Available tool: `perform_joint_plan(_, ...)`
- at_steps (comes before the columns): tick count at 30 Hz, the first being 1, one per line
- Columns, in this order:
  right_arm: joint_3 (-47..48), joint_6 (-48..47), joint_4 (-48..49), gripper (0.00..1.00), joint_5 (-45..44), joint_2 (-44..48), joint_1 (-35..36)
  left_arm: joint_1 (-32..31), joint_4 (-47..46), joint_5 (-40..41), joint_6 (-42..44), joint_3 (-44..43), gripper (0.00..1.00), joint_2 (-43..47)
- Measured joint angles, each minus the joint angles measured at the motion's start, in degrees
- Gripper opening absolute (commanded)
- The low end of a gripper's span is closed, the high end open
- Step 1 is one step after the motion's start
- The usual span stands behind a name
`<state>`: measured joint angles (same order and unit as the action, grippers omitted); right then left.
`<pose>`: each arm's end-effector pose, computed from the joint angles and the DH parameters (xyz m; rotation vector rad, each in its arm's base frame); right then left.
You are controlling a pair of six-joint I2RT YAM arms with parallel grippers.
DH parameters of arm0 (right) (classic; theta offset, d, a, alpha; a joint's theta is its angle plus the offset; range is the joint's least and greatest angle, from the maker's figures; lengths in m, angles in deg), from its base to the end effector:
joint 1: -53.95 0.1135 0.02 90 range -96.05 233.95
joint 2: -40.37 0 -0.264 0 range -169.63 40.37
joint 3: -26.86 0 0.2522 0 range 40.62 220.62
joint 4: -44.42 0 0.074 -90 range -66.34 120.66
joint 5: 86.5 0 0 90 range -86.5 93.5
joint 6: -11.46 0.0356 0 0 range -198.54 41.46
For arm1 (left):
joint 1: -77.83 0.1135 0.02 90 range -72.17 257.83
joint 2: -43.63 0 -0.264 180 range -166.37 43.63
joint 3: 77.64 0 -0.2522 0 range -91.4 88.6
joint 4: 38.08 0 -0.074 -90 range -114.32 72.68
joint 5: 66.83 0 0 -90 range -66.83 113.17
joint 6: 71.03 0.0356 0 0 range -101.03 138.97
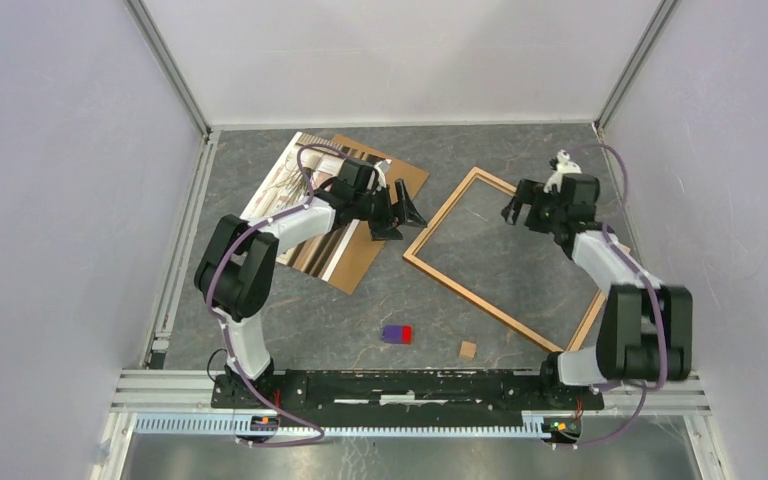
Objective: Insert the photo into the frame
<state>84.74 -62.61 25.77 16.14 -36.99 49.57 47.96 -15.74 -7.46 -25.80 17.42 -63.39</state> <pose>0.2853 -0.0140 0.2199 0.2759 2.2240 0.3561 0.3428 -0.2178 0.1979 -0.0398 2.5719 -1.2074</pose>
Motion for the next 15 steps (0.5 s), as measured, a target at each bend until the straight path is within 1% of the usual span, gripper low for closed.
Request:
perform_joint_plan(2, 3.10, 1.27, 3.41, 0.89, 1.16, -5.60, 1.79, -0.20, -0.09, 0.00, 0.00, -0.02, 0.87, 0.13)
perform_joint_plan(5, 8.66, 2.67, 7.32, 0.83, 1.90, -12.79, 3.67, -0.33, 0.37, -0.02, 0.00, -0.02, 0.87, 0.07)
perform_joint_plan(9, 13.62, 3.54, 10.47, 0.83, 1.46, -18.10, 4.17, -0.79, 0.55, 0.02, 0.00, -0.02, 0.88, -0.04)
perform_joint_plan(15, 16.92, 3.10, 10.95, 0.82, -1.01, -21.94, 4.15, -1.84, 1.95, 1.03, -0.55, -0.02, 0.88, -0.24)
